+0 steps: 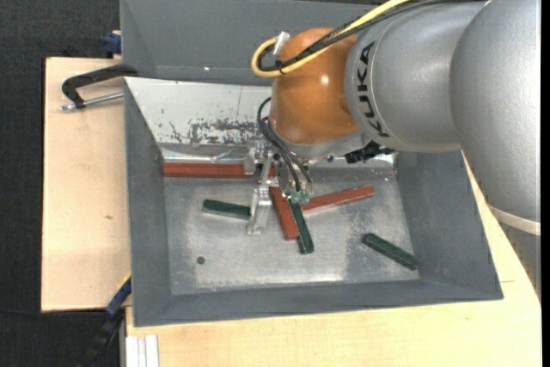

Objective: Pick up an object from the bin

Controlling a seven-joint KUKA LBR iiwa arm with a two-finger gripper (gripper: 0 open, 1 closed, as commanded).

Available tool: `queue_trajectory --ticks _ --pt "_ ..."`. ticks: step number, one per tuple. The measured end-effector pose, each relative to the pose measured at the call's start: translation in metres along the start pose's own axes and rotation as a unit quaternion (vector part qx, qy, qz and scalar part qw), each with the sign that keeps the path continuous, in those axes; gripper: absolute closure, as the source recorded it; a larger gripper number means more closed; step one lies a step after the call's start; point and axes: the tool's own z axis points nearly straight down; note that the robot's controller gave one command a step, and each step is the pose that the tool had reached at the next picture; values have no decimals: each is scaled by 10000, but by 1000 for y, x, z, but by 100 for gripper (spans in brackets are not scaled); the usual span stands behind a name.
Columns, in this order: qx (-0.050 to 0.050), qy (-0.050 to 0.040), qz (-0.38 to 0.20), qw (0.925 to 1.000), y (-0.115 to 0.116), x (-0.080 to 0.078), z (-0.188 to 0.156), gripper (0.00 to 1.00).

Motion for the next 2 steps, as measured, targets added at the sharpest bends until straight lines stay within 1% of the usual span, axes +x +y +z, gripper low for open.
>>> queue_trajectory --ticks 1,2 --pt "5 12 511 9987 11 -10 33 0" --pt "4 15 845 9964 16 -12 48 0"
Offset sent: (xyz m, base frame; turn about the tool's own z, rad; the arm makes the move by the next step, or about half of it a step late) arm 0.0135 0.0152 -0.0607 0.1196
